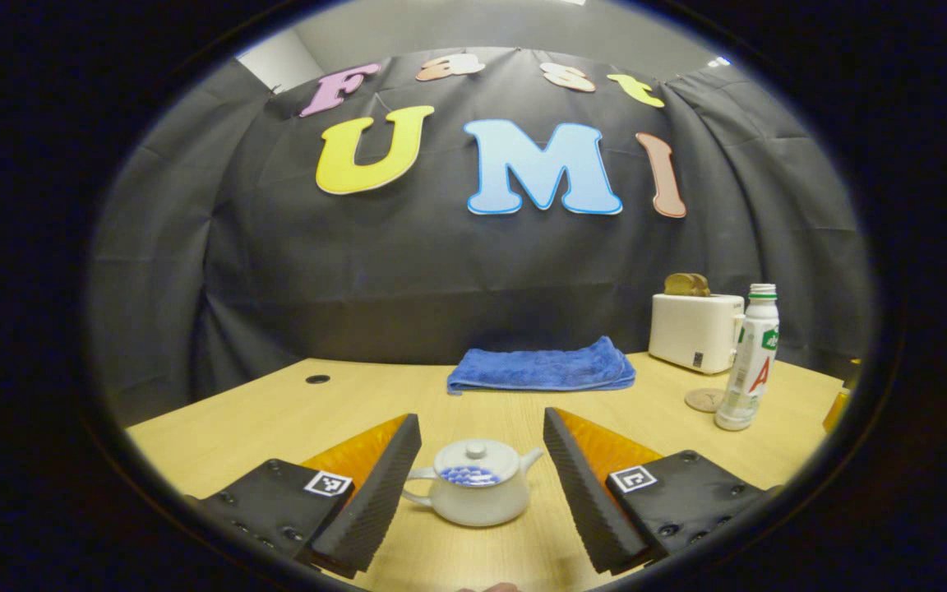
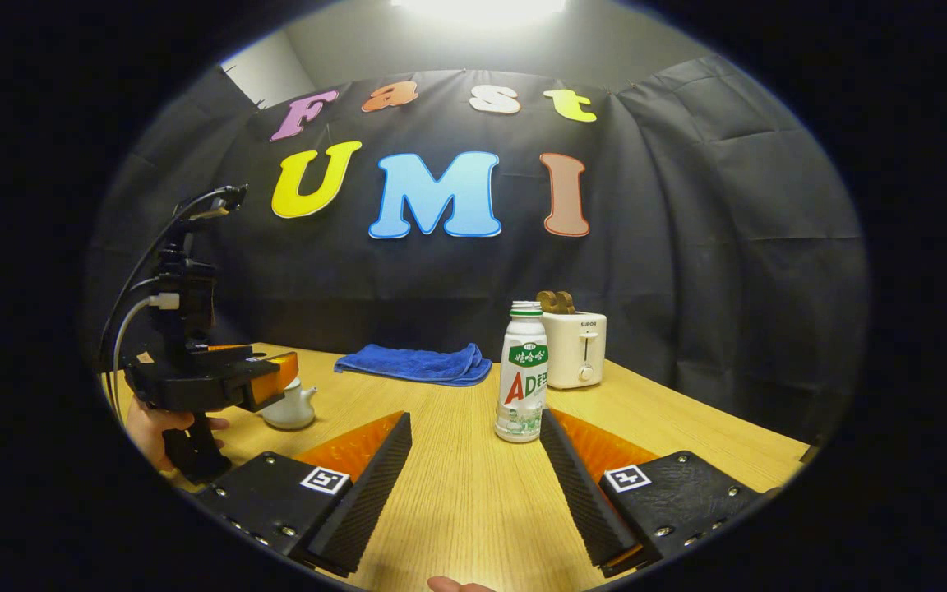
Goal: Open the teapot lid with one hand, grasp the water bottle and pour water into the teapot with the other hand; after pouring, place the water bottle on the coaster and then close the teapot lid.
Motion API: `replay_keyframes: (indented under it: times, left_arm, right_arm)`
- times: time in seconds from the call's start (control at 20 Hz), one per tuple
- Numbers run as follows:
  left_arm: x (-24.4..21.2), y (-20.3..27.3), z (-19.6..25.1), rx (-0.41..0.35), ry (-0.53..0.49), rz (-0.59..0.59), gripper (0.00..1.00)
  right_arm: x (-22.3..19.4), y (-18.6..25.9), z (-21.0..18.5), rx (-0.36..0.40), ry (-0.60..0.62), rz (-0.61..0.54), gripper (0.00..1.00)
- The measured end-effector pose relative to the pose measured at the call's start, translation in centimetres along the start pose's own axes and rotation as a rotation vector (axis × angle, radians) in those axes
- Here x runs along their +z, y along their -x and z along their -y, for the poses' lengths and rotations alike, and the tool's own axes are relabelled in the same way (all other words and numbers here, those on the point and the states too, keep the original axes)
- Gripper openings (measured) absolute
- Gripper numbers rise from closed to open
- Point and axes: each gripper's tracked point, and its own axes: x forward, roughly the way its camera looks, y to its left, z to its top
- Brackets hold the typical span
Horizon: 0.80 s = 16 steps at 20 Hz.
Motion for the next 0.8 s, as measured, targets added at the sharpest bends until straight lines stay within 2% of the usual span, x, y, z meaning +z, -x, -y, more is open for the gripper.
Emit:
replay_keyframes:
  times: [0.25,0.35,0.4,0.45,0.55,0.65,0.7,0.8]
  left_arm:
    - [-0.7,-1.4,-0.2,-0.001,-0.003,-0.013,1.00]
    - [-1.1,-1.9,-0.5,0.011,-0.006,-0.021,0.95]
    - [-1.2,-2.1,-0.5,0.009,-0.004,-0.025,0.87]
    - [-1.1,-2.4,-0.4,0.003,-0.005,-0.021,0.84]
    - [-1.1,-2.7,-0.6,0.004,-0.016,-0.022,0.73]
    - [-1.3,-3.0,-0.4,-0.008,-0.023,-0.039,0.58]
    - [-1.5,-3.5,-0.2,-0.021,-0.022,-0.043,0.58]
    - [-1.7,-3.8,0.5,-0.048,-0.051,-0.059,0.32]
  right_arm:
    - [0.0,-0.1,0.4,-0.010,0.011,0.000,0.97]
    - [-0.1,-0.2,0.5,-0.008,0.007,0.000,0.97]
    - [-0.2,-0.3,0.5,-0.007,0.008,-0.003,0.97]
    - [-0.2,-0.3,0.6,-0.009,0.007,-0.004,0.97]
    - [-0.3,-0.3,0.7,-0.010,0.002,-0.008,0.97]
    - [-0.2,-0.4,0.8,-0.009,-0.006,-0.008,0.97]
    - [-0.2,-0.3,0.7,-0.006,-0.012,-0.006,0.97]
    - [-0.2,-0.3,0.5,0.002,-0.019,-0.006,0.97]
